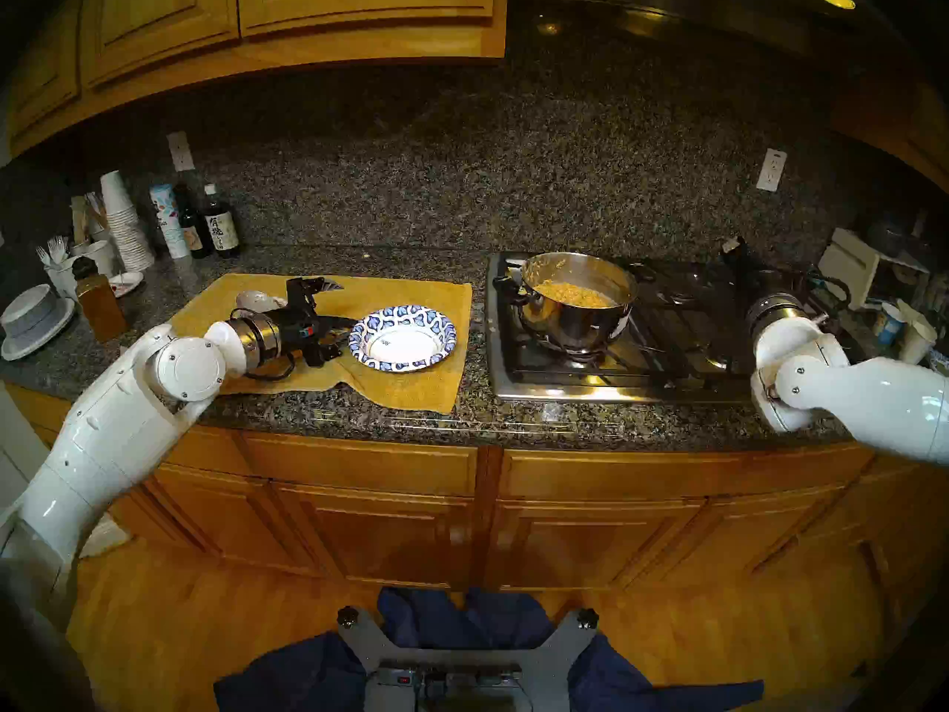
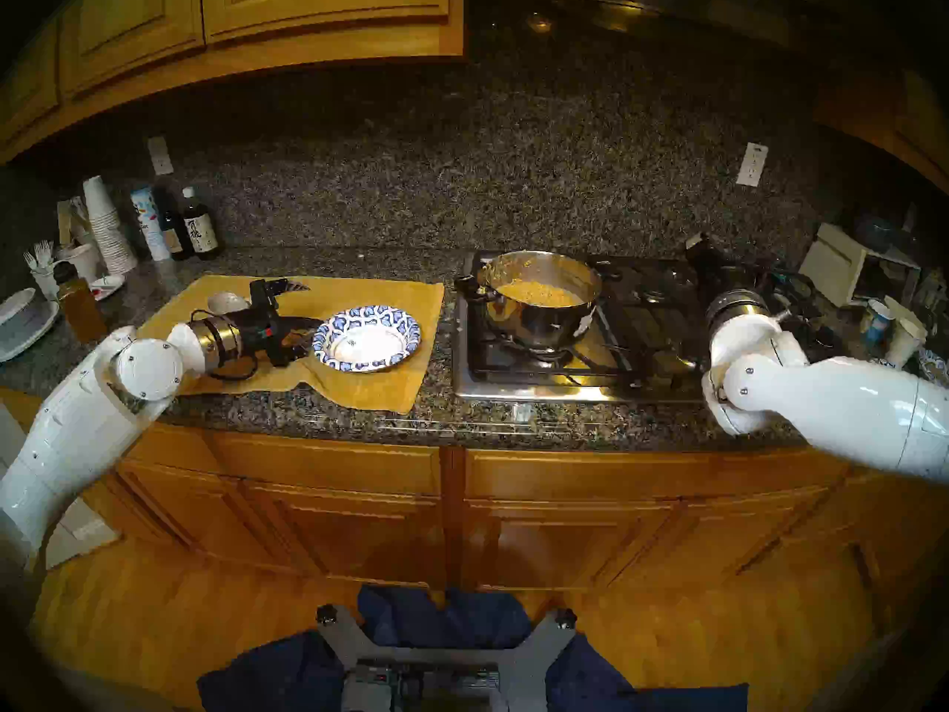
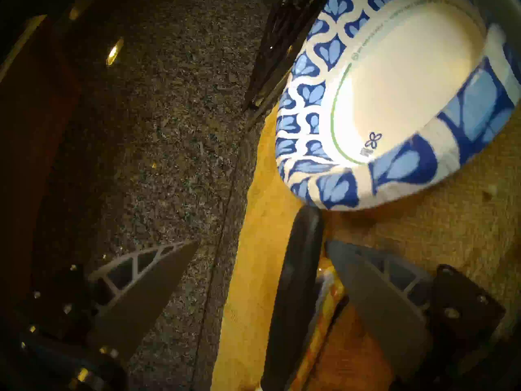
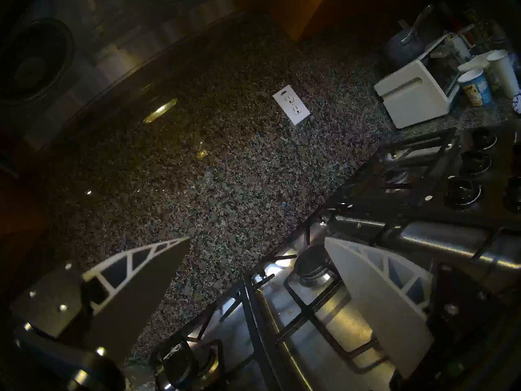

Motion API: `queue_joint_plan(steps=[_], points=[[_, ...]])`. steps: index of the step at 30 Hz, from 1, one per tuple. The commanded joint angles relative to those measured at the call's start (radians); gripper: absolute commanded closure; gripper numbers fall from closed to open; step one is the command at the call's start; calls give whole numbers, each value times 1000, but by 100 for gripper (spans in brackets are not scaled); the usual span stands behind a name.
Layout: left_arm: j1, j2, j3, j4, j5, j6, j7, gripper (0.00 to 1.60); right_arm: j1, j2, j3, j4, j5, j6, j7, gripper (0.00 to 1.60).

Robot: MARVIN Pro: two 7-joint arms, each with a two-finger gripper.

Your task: Scoop oatmeal into bowl

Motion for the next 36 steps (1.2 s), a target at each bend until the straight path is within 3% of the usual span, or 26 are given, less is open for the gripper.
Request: queue_joint_plan(steps=[1,9,28,36], points=[[-31,25,-39,-34,-33,5,-17,0,30,-2,27,1,-13,-4,7,0],[-33,43,-43,-42,-37,15,-41,0,31,-2,27,1,-13,-4,7,0],[-72,17,-37,-34,-31,19,-40,1,31,-2,27,1,-12,-4,7,0],[-86,6,-28,-24,-24,20,-48,9,31,-2,27,1,-12,-4,7,0]])
